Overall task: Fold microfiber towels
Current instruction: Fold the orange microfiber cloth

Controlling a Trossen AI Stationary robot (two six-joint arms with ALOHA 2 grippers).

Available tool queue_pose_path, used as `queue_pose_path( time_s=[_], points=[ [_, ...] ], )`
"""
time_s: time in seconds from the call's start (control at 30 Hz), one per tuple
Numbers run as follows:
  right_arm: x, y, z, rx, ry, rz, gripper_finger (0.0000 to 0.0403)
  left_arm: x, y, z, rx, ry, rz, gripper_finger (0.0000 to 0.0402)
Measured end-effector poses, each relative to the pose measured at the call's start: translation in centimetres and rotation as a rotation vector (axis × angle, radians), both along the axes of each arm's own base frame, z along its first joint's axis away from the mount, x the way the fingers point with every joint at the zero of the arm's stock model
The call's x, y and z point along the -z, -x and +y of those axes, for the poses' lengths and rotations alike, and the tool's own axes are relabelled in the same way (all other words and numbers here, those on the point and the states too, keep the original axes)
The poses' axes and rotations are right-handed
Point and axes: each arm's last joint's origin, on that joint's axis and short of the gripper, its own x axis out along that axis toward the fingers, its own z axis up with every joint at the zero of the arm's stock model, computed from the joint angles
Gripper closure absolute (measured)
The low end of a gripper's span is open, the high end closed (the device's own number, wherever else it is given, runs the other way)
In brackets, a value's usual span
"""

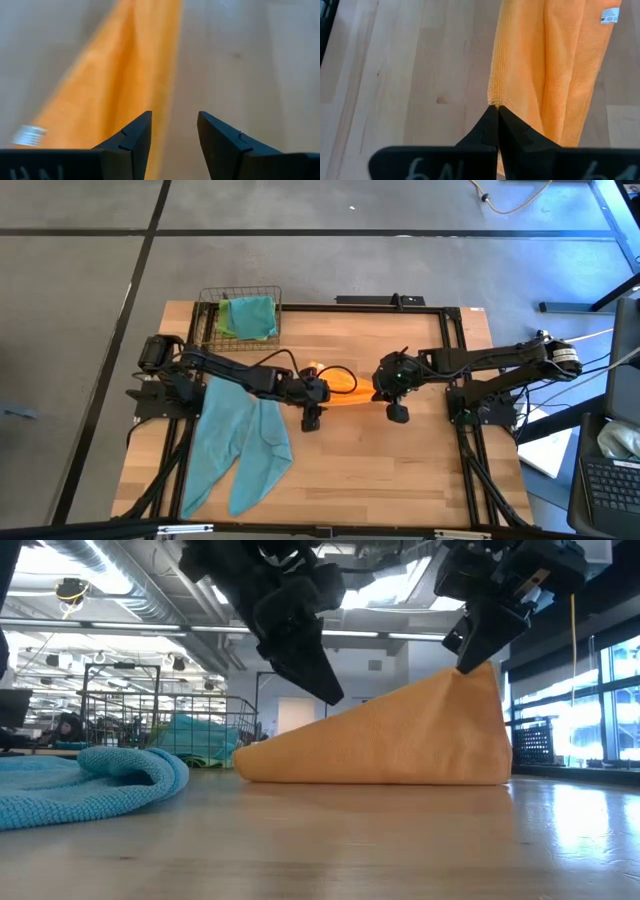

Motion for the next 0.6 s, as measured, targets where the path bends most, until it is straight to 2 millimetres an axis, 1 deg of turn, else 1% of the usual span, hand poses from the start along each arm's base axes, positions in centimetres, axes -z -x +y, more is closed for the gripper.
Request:
queue_pose_path(
  time_s=[0.07, 0.17, 0.23, 0.4, 0.47, 0.6],
  points=[
    [0.0, 0.0, -0.1, 0.003, 0.003, 0.000, 0.0399, 0.4, 0.2, -0.1, 0.014, 0.047, 0.040, 0.0250],
    [0.0, 0.0, -0.3, 0.013, 0.003, -0.001, 0.0399, 1.0, 0.7, -0.5, 0.013, 0.030, 0.099, 0.0250],
    [0.0, 0.0, -0.4, 0.013, 0.002, 0.001, 0.0399, 1.8, 1.4, -0.5, -0.004, 0.020, 0.177, 0.0250],
    [0.0, 0.1, -0.2, -0.014, -0.034, 0.008, 0.0399, 2.7, 1.9, -0.2, -0.083, 0.073, 0.200, 0.0250],
    [0.1, 0.2, -0.2, -0.019, -0.041, 0.019, 0.0399, 2.5, 1.9, -0.3, -0.091, 0.086, 0.186, 0.0250],
    [0.2, 0.3, -0.2, -0.038, -0.034, 0.029, 0.0399, 1.1, 1.5, -0.5, -0.108, 0.055, 0.123, 0.0250]
  ],
)
